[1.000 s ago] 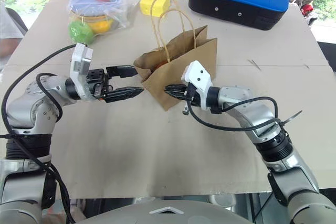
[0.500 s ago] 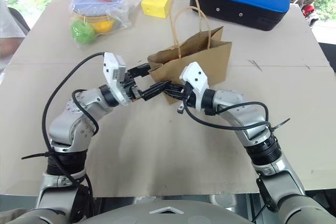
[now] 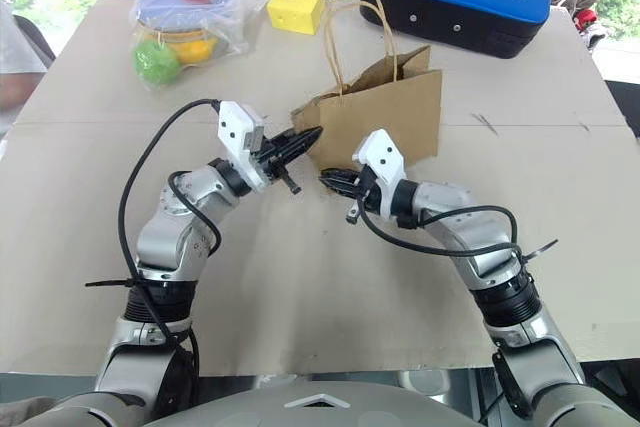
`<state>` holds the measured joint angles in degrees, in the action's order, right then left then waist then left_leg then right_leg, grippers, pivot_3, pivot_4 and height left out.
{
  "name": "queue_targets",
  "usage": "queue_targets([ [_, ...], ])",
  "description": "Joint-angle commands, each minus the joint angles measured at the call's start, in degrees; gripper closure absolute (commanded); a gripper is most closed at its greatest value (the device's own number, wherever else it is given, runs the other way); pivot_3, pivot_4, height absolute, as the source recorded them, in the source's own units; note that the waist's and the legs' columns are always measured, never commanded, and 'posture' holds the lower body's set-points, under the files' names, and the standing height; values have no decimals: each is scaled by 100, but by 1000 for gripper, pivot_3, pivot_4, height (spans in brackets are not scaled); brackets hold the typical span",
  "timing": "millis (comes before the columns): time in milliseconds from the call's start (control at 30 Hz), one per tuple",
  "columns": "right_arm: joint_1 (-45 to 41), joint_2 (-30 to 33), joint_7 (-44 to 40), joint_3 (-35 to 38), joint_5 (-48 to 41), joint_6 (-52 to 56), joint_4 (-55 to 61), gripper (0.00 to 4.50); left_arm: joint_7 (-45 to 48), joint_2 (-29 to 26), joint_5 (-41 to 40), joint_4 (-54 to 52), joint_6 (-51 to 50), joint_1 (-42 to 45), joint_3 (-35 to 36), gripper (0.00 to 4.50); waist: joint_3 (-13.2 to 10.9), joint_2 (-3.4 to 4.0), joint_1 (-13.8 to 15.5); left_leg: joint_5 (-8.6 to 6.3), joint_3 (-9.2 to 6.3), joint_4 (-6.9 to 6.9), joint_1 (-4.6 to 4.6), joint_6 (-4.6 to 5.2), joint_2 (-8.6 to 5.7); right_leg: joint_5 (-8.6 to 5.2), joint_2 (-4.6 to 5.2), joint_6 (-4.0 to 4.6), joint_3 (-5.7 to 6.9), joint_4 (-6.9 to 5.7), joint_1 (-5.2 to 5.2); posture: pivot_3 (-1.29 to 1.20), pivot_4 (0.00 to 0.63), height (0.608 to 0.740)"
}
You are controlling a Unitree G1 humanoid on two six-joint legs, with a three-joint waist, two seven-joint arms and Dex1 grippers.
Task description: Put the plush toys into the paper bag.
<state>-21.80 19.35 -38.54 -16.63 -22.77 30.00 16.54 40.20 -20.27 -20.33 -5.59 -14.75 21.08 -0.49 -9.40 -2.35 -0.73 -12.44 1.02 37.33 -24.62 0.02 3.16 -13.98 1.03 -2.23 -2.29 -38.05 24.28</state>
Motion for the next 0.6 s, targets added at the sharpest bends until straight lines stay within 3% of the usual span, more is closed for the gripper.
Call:
queue_targets([
  [33, 423, 300, -100, 457, -164, -191, 939, 4500, 701, -260, -502, 30, 209, 205, 346, 4442, 0, 0, 1, 0, 0, 0, 0, 0, 0, 0, 0, 0, 0, 0, 0, 0, 150, 740],
  [200, 1356, 1155, -410, 1346, -857, 111, 2133, 4500, 2348, -1202, -980, 654, 267, 502, 569, 4442, -1, 2, -2, 0, -1, 0, -1, 0, 0, -1, 1, 0, 4, 5, 0, 0, 150, 740],
  [233, 1564, 1343, -453, 1556, -943, 127, 2304, 3871, 2606, -1359, -1013, 810, 279, 573, 595, 4500, -1, 2, -12, 0, -2, 0, 2, 0, -1, -1, 0, 0, 5, 3, -3, 0, 150, 740],
  [367, 2694, 2106, -801, 2567, -1140, 54, 2816, 2159, 3360, -1792, -936, 1349, 467, 782, 605, 4500, -2, 6, 17, -1, -2, -8, 42, 0, 0, -4, 0, 1, 8, 15, -48, 0, 150, 740],
  [500, 3389, 2279, -835, 3244, -1230, -105, 2966, 164, 3452, -1798, -748, 1719, 772, 861, 552, 4500, -2, 5, 0, -2, 8, -11, 72, 0, 0, -5, 1, -1, -3, 15, -74, 0, 150, 740],
  [600, 3433, 2273, -759, 3369, -1266, -151, 3028, 70, 3358, -1759, -522, 1884, 915, 875, 456, 4500, -1, 4, -19, -2, 9, -11, 79, 1, 3, -5, -2, -2, -5, 10, -75, 0, 150, 740],
])
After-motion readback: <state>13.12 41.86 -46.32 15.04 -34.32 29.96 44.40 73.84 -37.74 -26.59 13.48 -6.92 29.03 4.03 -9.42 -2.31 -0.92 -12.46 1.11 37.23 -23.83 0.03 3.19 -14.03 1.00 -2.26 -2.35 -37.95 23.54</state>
